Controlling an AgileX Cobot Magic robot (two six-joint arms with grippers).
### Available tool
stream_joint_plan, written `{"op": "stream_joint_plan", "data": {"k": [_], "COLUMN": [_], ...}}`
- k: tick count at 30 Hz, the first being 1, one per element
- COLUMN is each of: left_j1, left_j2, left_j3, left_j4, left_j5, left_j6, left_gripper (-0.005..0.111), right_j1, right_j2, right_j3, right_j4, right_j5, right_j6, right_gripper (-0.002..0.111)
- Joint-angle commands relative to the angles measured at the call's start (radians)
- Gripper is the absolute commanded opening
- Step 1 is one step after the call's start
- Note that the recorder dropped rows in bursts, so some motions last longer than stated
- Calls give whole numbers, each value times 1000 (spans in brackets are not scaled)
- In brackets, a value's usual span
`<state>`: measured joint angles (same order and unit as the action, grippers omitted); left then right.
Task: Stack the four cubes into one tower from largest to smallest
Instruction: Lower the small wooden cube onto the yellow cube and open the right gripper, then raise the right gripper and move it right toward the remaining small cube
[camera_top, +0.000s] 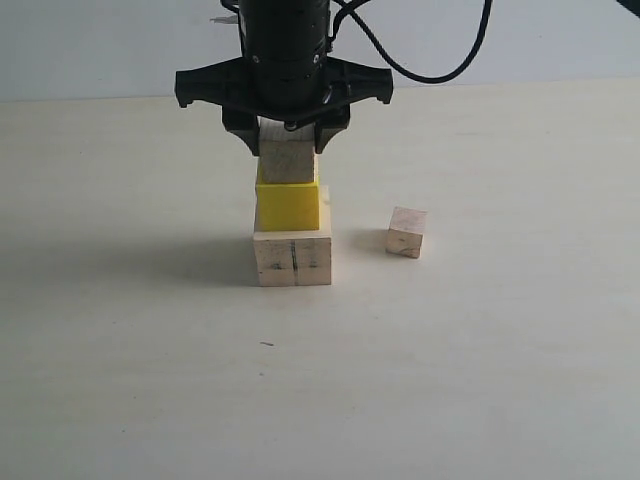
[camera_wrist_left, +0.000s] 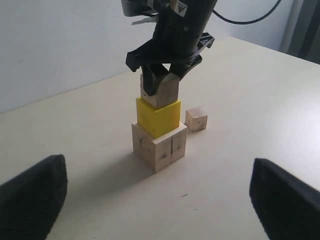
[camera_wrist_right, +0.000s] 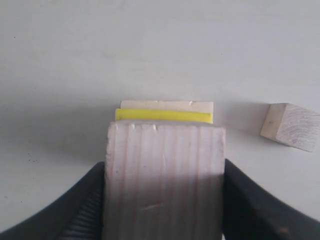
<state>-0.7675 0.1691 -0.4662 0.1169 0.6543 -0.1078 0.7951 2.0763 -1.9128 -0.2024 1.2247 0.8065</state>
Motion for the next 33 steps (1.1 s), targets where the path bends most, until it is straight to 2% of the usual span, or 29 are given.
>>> {"op": "stream_joint_plan", "data": {"k": [1,6,8,11,16,19,27,33], "left_j1": [1,1,1,1,1,1,1,1], "left_j2": [-6,-6,-6,-6,-6,-6,-6,-6], "left_j3": [3,3,3,3,3,3,3,3], "left_j4": [6,6,6,6,6,6,6,6], "left_j5": [-8,-8,-8,-8,-8,-8,-8,-8], "left_j6": [-1,-1,-1,-1,-1,-1,-1,-1], "left_gripper": [94,94,94,94,94,94,94,94], "right_j1": [-5,-5,-5,-5,-13,-66,-183,-251], "right_j2": [5,-19,-41,-96,-181,-211,-230,-240], "right_j3": [1,1,1,1,1,1,5,122], "right_j4": [-11,0,0,-34,-133,-63,-13,-45], "right_j5": [-4,-4,-4,-4,-4,-4,-4,-4], "right_j6": [-15,-63,-83,-93,-173,-287,-363,-377], "right_gripper": [34,73,86,99,100,100,93,93]}}
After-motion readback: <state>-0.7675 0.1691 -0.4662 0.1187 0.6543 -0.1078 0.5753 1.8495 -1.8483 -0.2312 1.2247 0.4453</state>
